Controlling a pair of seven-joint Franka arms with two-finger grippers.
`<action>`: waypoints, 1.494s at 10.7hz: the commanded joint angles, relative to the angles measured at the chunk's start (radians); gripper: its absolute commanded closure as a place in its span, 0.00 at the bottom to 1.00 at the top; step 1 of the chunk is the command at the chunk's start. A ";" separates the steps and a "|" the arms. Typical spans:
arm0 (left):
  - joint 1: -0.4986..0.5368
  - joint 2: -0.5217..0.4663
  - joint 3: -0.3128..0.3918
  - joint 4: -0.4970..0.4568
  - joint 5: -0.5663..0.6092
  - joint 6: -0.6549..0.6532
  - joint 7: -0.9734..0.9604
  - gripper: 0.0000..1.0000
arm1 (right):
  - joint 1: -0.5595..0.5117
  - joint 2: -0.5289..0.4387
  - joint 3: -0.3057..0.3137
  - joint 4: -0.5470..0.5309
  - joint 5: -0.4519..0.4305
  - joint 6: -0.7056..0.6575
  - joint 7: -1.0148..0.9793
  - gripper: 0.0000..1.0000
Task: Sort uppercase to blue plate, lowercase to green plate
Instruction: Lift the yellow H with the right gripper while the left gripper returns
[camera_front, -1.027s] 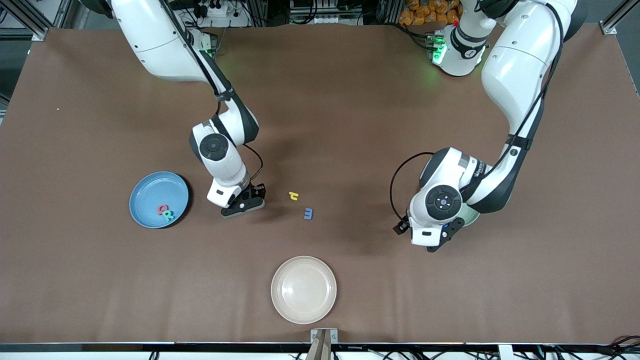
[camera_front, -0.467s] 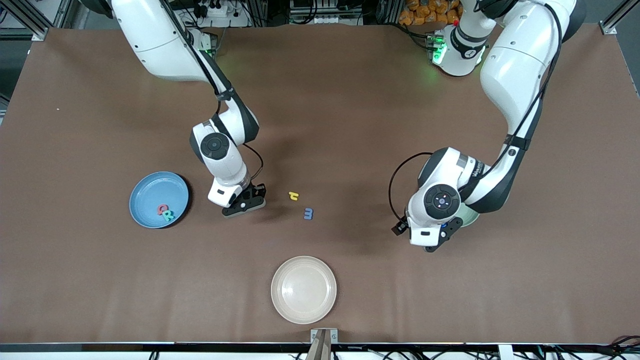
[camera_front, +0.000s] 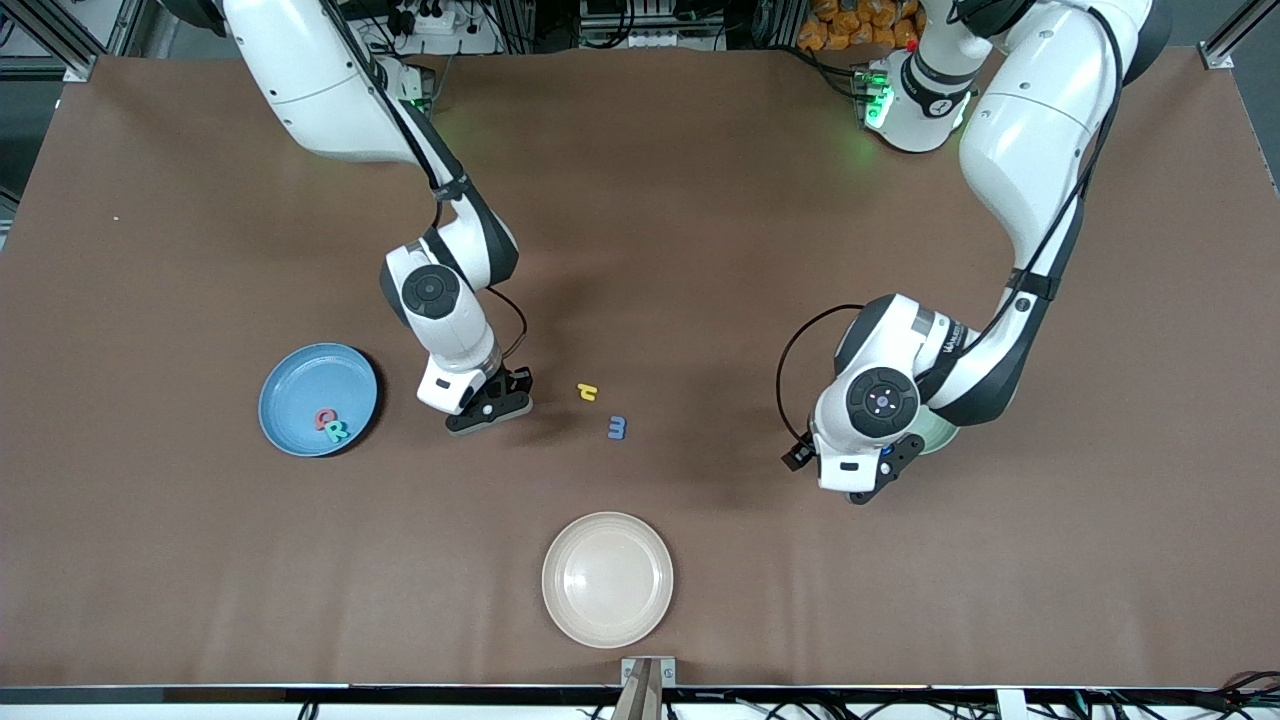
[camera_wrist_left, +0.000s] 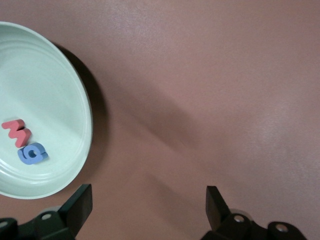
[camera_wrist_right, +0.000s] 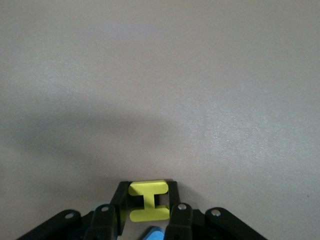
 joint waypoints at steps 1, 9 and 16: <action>-0.023 -0.002 0.010 -0.007 -0.008 0.043 -0.015 0.00 | -0.010 0.001 -0.003 -0.009 -0.026 0.006 -0.010 0.67; -0.171 0.031 0.014 -0.005 0.077 0.236 0.008 0.00 | -0.026 -0.019 -0.006 0.033 -0.026 -0.101 -0.065 0.70; -0.273 0.063 0.014 -0.004 0.153 0.399 0.135 0.00 | -0.278 -0.128 -0.024 0.061 -0.021 -0.370 -0.534 0.72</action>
